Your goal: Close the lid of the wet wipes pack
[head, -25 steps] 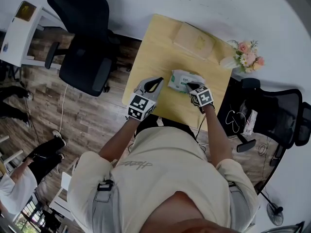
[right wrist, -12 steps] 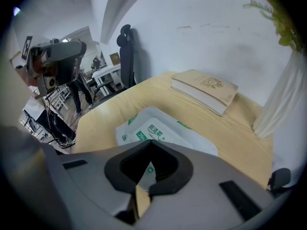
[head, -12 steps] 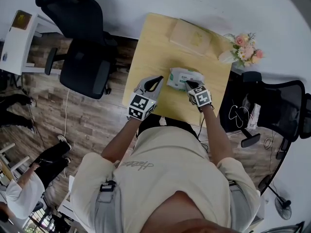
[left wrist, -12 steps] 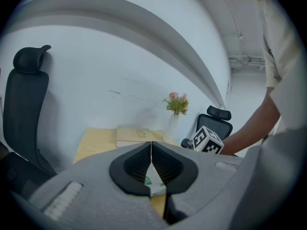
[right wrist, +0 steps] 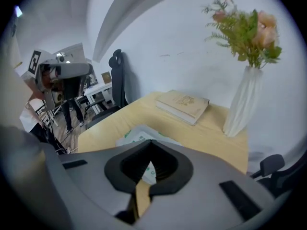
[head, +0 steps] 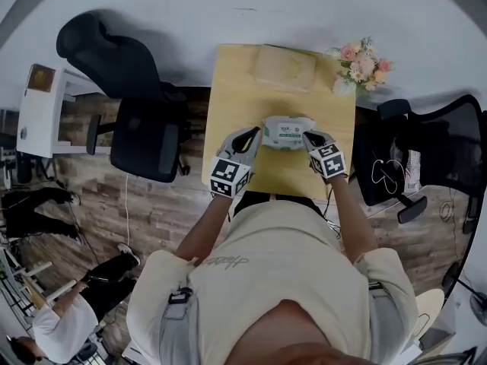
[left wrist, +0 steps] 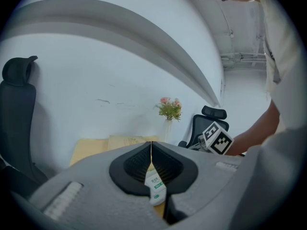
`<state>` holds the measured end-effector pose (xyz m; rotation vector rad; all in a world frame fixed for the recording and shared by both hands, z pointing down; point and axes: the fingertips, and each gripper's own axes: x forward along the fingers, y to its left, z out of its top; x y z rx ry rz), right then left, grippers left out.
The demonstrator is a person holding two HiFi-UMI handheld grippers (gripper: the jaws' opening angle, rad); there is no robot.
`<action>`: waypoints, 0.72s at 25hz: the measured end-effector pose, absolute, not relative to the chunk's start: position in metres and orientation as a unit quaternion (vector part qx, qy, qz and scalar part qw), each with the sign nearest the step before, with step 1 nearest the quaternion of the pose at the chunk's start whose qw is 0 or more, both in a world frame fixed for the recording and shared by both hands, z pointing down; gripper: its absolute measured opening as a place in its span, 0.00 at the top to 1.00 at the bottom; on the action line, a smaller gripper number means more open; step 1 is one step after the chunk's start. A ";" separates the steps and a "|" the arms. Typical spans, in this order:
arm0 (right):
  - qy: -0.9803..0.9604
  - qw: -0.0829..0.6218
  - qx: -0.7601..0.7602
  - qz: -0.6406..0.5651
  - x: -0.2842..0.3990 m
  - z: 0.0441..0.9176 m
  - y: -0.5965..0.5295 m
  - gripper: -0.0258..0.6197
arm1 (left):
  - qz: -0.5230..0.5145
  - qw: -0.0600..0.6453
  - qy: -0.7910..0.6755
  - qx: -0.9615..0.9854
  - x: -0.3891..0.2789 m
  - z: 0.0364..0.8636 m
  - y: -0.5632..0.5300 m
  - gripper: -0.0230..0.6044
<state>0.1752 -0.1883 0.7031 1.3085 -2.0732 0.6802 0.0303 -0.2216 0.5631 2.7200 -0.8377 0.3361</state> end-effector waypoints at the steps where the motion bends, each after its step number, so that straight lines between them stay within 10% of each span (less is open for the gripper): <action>1: -0.779 0.284 0.501 0.247 0.181 0.693 -0.188 0.96 | 0.115 0.134 -0.287 0.941 0.034 0.560 -0.222 0.93; 18: -0.792 0.129 0.580 0.136 0.240 0.512 -0.183 0.96 | 0.050 0.041 -0.255 0.965 0.081 0.441 -0.240 0.93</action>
